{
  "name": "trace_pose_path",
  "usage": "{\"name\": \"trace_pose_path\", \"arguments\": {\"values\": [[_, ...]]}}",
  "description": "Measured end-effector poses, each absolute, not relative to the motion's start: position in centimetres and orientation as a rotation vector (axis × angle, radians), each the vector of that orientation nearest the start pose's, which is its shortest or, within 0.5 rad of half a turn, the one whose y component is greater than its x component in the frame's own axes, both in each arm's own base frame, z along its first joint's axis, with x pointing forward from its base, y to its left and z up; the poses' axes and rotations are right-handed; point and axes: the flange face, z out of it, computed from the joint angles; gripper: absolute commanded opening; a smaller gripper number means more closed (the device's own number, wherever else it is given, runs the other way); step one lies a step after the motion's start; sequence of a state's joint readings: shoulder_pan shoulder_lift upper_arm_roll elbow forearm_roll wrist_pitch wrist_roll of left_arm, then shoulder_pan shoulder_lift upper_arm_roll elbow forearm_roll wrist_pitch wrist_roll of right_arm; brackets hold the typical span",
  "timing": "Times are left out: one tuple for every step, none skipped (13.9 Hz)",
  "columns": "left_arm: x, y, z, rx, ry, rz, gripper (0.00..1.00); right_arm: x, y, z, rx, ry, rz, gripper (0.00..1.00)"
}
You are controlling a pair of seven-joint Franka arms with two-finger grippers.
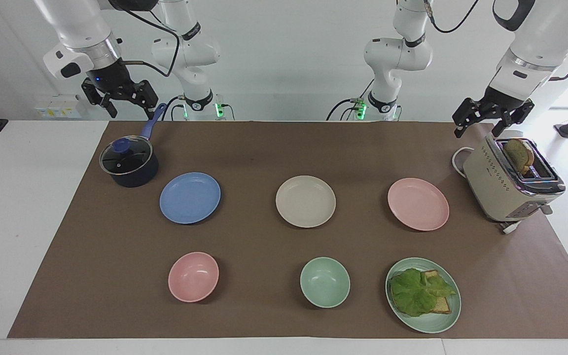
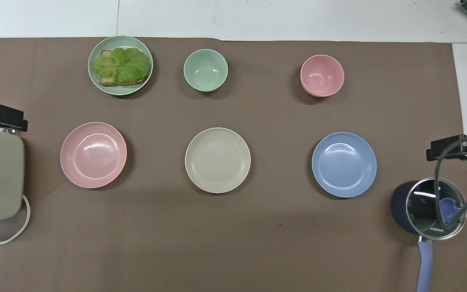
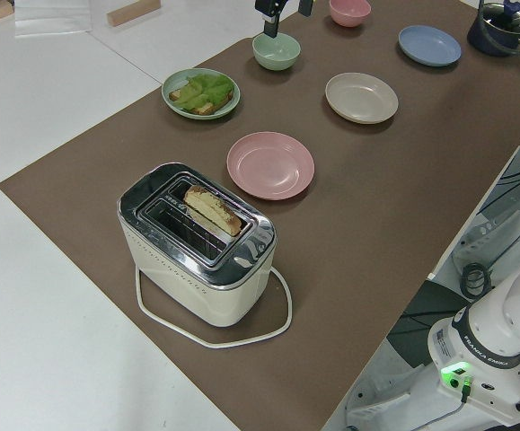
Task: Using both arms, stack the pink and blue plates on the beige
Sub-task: 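Move the left gripper to the rim of the pink bowl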
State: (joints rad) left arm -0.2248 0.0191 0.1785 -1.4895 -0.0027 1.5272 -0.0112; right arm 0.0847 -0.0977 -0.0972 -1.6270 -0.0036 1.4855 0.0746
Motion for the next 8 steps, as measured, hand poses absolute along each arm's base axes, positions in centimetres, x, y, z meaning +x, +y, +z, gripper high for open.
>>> {"name": "trace_pose_path", "arguments": {"values": [[55.6, -2.7, 64.8, -3.141, 0.055, -0.029, 1.0, 51.5, -1.0, 64.3, -3.133, 0.136, 0.07, 1.0], [55.6, -2.6, 64.8, -3.142, 0.054, -0.028, 1.0, 51.5, -1.0, 64.3, -3.133, 0.136, 0.07, 1.0], [55.6, -2.6, 64.9, -3.143, 0.053, -0.029, 1.0, 51.5, -1.0, 64.3, -3.133, 0.136, 0.07, 1.0], [55.6, -2.5, 64.9, -3.143, 0.052, -0.029, 1.0, 51.5, -1.0, 64.3, -3.133, 0.136, 0.07, 1.0], [55.5, -2.4, 64.9, -3.144, 0.049, -0.029, 1.0, 51.5, -1.0, 64.3, -3.133, 0.136, 0.07, 1.0], [55.5, -2.1, 64.8, -3.144, 0.042, -0.025, 1.0, 51.5, -1.0, 64.3, -3.133, 0.136, 0.07, 1.0], [55.4, -1.6, 64.3, -3.145, 0.027, -0.007, 1.0, 51.5, -1.0, 64.3, -3.133, 0.136, 0.07, 1.0], [55.4, -0.9, 63.4, -3.145, 0.012, 0.023, 1.0, 51.5, -1.0, 64.3, -3.133, 0.136, 0.07, 1.0]]}}
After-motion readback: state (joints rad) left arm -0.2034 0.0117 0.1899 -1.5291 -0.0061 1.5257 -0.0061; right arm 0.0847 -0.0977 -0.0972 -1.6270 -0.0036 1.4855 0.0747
